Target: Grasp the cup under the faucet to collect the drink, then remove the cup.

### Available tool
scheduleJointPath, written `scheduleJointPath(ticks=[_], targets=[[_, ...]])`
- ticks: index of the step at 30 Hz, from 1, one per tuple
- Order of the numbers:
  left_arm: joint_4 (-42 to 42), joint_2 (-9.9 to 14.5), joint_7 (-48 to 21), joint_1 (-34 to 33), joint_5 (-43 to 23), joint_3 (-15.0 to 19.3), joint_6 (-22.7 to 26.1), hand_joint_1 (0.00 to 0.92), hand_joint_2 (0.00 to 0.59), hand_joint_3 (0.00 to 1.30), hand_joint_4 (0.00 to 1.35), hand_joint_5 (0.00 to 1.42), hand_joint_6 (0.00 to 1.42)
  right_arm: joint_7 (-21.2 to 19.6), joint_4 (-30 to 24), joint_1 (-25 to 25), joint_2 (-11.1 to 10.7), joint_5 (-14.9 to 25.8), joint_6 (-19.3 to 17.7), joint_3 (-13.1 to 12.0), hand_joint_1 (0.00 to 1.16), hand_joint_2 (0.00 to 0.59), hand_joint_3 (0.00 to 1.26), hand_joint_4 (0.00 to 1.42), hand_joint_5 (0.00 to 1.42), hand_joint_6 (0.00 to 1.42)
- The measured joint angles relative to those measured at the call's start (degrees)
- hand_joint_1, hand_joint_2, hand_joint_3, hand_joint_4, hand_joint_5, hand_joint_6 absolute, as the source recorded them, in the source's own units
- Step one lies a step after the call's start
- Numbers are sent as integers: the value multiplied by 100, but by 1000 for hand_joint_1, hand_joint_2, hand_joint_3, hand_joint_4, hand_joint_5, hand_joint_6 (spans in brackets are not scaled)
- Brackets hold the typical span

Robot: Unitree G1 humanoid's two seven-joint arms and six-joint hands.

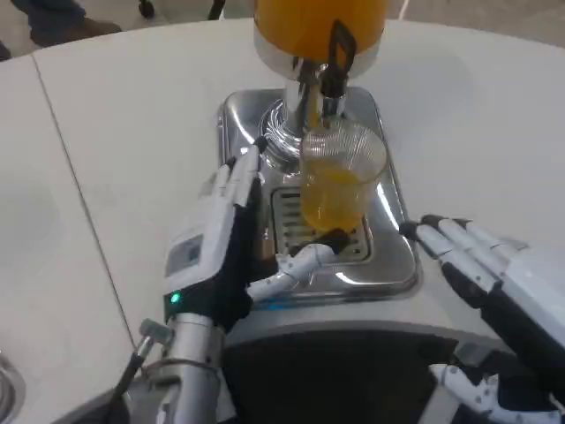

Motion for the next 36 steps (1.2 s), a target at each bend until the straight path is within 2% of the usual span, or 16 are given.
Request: scheduleJointPath(ticks=[4,11,20,29,36], targets=[[174,-33,60,-111,1,-62,-43,158,54,0,0,11,38,86,77,-174,74,-99,127,191,494,510,26,0,14,95],[650,-112,127,-446,-105,-115,-196,165,54,0,0,26,51,237,134,-309,104,-176,318,326,485,494,26,0,14,109],[1196,-238,285,-928,-164,-185,-416,179,52,0,0,51,79,236,210,-302,154,-245,353,357,477,489,26,0,14,111],[1530,-330,384,-1058,-227,-274,-493,206,53,0,0,83,106,266,214,-322,168,-260,503,364,468,485,26,0,14,113],[1963,-491,607,-1333,-296,-281,-554,214,53,0,0,106,119,286,218,-393,229,-330,640,514,464,484,26,0,14,113]])
